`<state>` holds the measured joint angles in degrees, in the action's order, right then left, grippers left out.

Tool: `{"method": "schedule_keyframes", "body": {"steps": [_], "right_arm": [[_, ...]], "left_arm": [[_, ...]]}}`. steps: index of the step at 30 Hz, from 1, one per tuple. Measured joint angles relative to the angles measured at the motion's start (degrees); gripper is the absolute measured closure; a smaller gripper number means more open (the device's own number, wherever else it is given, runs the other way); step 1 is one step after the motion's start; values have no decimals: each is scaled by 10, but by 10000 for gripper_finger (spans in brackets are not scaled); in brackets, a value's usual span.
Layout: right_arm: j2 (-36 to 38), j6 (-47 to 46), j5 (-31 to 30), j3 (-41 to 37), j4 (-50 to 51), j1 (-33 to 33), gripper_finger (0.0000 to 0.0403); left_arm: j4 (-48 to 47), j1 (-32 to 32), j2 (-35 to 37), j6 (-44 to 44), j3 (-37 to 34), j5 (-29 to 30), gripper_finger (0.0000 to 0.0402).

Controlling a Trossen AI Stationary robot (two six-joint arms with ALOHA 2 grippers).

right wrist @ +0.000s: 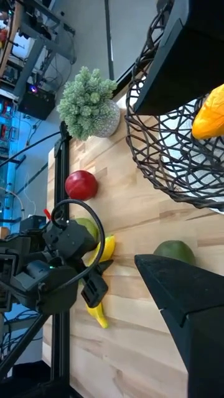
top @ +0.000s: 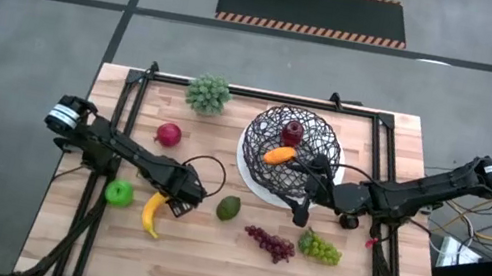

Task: Build produce basket
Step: Put the yellow banana into the black wire basket

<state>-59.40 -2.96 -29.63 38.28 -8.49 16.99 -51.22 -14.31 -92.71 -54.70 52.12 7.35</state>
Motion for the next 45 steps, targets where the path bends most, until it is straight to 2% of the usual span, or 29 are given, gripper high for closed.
{"method": "schedule_keyframes", "body": {"steps": [7,9,16,21,26,30,33,35,41,45], "right_arm": [[0,2,0,0,0,0,37],[0,2,0,0,0,0,37],[0,2,0,-2,9,0,37],[0,11,0,-5,9,0,37],[0,21,0,-14,2,0,37],[0,35,1,-23,-16,0,37],[0,66,9,-37,-62,0,37],[1,95,38,-54,-112,-1,37],[9,163,92,-105,-268,-10,37],[22,174,126,-134,-304,-33,37]], "left_arm": [[10,0,1,0,0,-6,282],[14,0,2,-1,0,-6,296],[18,-2,10,-2,3,-8,296],[15,-6,52,8,12,12,296],[13,-14,117,35,36,71,296],[19,-15,173,68,53,160,296],[78,-15,212,127,56,235,291],[144,-14,235,190,56,256,283],[340,-14,255,378,56,260,276],[442,-14,245,475,56,260,275]]}}
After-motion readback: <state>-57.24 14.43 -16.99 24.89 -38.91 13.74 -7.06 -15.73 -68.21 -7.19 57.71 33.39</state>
